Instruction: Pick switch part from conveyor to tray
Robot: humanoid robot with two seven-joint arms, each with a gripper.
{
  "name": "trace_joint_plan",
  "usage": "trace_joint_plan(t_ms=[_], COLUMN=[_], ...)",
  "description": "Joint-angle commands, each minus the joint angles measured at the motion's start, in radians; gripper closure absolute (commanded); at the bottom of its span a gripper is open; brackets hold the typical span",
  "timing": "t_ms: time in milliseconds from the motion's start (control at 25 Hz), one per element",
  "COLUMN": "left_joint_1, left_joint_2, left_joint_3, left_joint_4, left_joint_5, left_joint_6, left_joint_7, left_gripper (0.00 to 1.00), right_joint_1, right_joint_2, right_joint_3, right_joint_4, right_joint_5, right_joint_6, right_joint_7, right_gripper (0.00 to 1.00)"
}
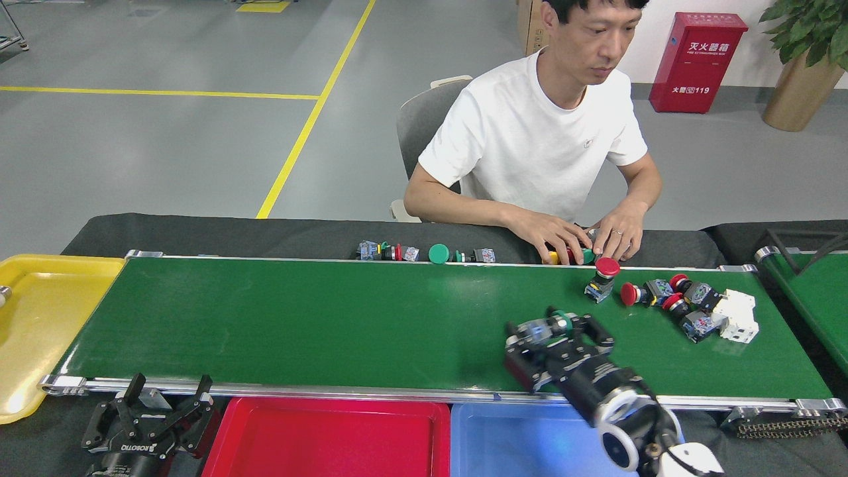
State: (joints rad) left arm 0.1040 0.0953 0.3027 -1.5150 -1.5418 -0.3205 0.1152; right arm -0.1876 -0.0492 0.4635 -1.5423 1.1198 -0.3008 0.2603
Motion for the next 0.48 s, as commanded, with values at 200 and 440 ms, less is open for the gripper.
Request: trace_joint_plan(t_ms=[200, 440], left_joint_1=[0.000, 0.006], left_joint_2=[0.009, 0.011], left_joint_3=[0.000, -0.008], left_joint_4=[-0.007, -0.017], left_joint_5=[-0.004, -0.003], left_joint_6=[-0.003, -0.003], left_joint_7=[0.003, 0.003], left_gripper=[0.00, 0.00], right_joint_1=[-0.006, -0.010], right_joint_2=[0.057, 0.048], right_joint_3=[0.090, 0.083], right_joint_4=[-0.013, -0.061], right_joint_5=[0.000, -0.002], right_joint_6=[-0.008, 0.000], right_joint_7=[0.109, 0.109], right_gripper=[0.01, 0.01])
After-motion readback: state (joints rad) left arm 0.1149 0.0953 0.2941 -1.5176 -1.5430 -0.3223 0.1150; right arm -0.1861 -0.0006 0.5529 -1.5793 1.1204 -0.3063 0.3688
